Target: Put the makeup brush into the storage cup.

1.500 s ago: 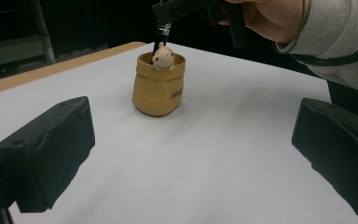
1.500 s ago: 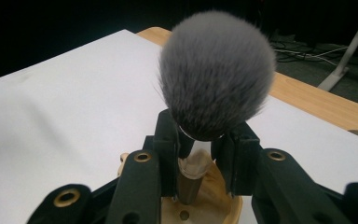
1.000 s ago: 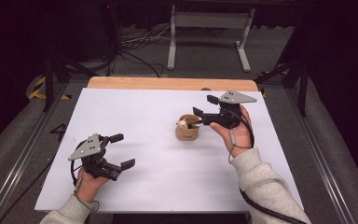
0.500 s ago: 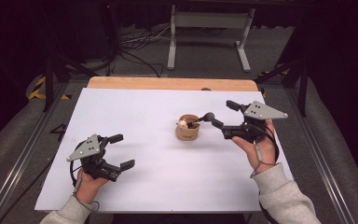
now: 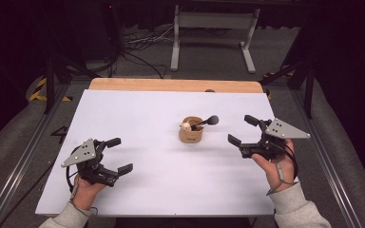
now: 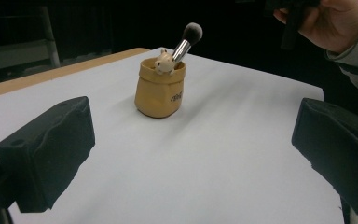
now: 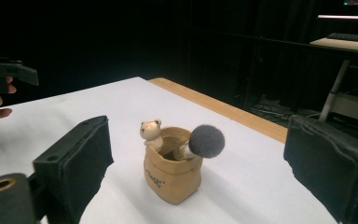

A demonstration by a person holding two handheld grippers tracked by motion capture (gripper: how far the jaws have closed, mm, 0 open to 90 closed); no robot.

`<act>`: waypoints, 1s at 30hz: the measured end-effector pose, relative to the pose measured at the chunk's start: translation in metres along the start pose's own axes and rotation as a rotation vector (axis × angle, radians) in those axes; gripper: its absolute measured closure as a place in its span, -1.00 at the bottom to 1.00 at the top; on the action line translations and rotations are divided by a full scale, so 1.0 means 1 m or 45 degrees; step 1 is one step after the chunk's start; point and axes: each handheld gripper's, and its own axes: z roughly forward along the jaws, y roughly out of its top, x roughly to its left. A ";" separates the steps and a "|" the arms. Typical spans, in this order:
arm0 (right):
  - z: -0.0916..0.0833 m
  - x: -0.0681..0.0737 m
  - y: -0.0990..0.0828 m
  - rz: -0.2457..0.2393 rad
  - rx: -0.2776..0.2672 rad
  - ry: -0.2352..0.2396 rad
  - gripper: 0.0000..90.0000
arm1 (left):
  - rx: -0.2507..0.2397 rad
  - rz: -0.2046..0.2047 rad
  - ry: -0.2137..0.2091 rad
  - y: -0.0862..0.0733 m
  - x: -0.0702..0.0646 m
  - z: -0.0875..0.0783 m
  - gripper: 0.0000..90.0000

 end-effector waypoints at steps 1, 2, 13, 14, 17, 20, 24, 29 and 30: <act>-0.001 0.001 -0.002 0.001 -0.007 0.008 -0.84 | 0.001 0.002 -0.001 0.000 0.000 -0.001 -1.00; -0.003 0.001 -0.005 0.001 -0.013 0.016 -0.86 | -0.002 -0.001 -0.003 -0.001 0.000 -0.001 -1.00; -0.010 0.014 -0.030 0.068 -0.030 0.107 -0.98 | -0.064 -0.039 -0.002 -0.005 0.002 -0.005 -1.00; -0.011 0.015 -0.032 0.055 -0.032 0.106 -0.98 | -0.068 -0.033 -0.003 -0.005 0.002 -0.005 -1.00; -0.011 0.017 -0.037 0.040 -0.038 0.113 -0.99 | -0.066 -0.030 -0.003 -0.005 0.002 -0.005 -1.00; -0.012 0.018 -0.043 0.048 -0.045 0.129 -0.99 | -0.051 -0.023 -0.002 -0.007 0.001 -0.002 -1.00; -0.014 0.019 -0.053 0.048 -0.054 0.125 -0.99 | -0.062 -0.033 -0.007 -0.010 -0.001 -0.001 -1.00; -0.015 0.017 -0.061 -0.012 -0.005 0.124 -0.99 | -0.079 -0.048 -0.007 -0.014 -0.001 -0.005 -1.00; -0.015 0.017 -0.062 -0.015 -0.002 0.128 -0.99 | -0.078 -0.045 -0.007 -0.014 -0.001 -0.006 -1.00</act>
